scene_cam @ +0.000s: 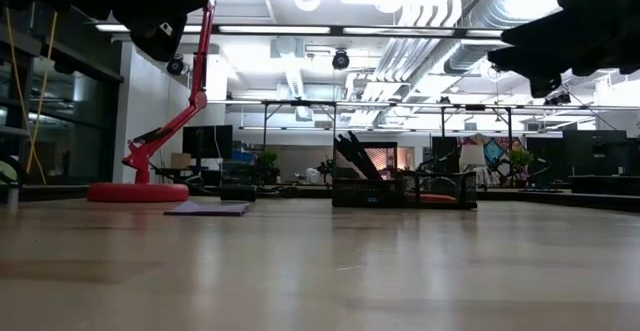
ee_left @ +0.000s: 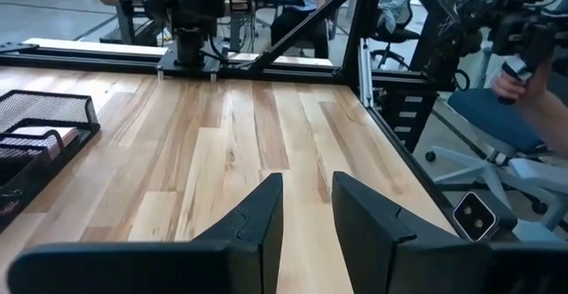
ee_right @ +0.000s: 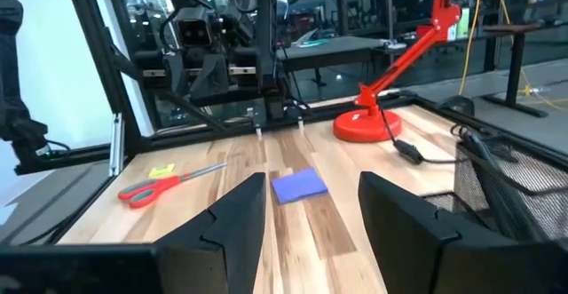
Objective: Pick and place office supplies into organizer
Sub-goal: Put the red scissor into the black desk organizer
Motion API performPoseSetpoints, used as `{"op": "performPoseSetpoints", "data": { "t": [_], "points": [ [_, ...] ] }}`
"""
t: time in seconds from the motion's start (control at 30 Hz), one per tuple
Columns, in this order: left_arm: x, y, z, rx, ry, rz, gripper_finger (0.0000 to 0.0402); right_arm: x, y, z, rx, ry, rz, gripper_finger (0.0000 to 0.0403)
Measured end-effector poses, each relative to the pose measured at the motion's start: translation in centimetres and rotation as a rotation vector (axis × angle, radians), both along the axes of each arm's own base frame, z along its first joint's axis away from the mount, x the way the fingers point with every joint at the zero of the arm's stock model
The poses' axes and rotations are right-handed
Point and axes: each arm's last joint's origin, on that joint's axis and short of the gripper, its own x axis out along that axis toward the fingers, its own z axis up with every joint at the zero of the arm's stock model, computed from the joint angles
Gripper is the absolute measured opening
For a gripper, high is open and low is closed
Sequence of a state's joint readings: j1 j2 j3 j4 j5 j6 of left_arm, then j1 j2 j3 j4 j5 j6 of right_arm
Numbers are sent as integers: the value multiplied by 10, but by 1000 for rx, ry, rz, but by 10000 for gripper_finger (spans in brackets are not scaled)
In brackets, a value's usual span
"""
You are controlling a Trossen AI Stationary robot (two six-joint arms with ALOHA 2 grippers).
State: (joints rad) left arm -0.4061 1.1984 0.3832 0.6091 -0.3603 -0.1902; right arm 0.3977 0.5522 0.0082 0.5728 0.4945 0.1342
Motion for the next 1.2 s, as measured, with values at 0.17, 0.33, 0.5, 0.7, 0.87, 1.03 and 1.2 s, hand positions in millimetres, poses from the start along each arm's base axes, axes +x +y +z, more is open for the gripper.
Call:
{"op": "performPoseSetpoints", "data": {
  "t": [0.17,0.33,0.5,0.7,0.87,1.03,1.2],
  "points": [
    [0,0,0,2,3,0,85,-14,-6,-1,28,21,5,177],
    [0,0,0,3,3,0,85,-22,-8,-1,33,23,31,177],
    [0,0,0,4,4,0,85,-30,-11,0,0,-2,38,177],
    [0,0,-1,7,11,0,85,-33,-13,4,-102,-20,30,177],
    [-1,0,-5,45,52,-5,85,-33,-15,4,-158,0,-58,178],
    [-3,1,-11,71,111,-26,85,-33,-16,4,-123,-1,-100,177],
    [-3,1,-11,75,119,-35,85,-33,-16,4,-33,-14,-97,178]
  ]
}}
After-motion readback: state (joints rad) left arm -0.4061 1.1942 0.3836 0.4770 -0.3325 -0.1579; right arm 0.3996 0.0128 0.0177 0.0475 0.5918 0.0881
